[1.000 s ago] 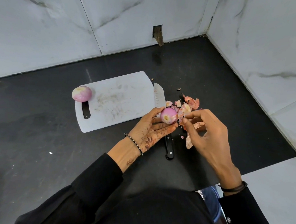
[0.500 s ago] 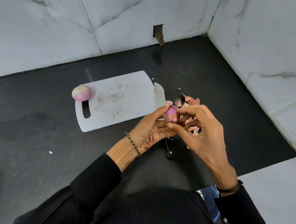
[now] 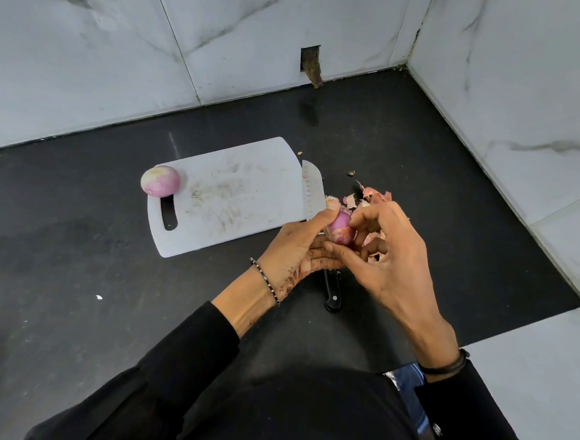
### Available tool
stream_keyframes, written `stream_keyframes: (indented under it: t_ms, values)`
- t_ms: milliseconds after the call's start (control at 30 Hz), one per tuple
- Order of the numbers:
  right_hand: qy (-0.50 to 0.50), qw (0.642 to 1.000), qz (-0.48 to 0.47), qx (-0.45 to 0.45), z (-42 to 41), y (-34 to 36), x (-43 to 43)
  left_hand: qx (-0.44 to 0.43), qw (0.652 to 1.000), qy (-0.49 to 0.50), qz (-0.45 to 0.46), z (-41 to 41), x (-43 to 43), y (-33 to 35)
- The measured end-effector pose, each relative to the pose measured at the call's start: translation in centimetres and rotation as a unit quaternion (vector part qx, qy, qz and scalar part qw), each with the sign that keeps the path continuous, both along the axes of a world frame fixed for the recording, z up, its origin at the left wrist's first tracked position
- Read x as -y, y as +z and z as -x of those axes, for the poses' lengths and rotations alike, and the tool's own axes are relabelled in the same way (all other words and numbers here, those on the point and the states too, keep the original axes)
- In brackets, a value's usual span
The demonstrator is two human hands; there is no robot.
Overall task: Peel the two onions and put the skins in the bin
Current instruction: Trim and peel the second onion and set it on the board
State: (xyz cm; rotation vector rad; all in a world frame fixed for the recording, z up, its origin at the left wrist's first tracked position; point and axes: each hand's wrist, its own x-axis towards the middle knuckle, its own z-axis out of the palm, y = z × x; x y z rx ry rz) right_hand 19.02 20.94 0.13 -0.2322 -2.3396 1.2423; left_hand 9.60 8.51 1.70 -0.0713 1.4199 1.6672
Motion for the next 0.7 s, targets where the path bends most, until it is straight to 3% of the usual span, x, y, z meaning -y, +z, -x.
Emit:
stream_keyframes:
  t_ms: [167, 333, 700]
  values:
    - [0.004, 1.000, -0.006, -0.008, -0.1, -0.2, 0.5, 0.003, 1.000, -0.004, 0.014, 0.3, -0.1, 0.2]
    - [-0.041, 0.997, 0.053, 0.030, -0.1, 0.0, 0.4, 0.023, 1.000, 0.003, 0.009, 0.1, -0.2, 0.4]
    - [0.051, 0.997, 0.052, 0.040, -0.2, 0.2, -0.9, 0.003, 0.999, -0.032, 0.038, 0.7, 0.2, -0.2]
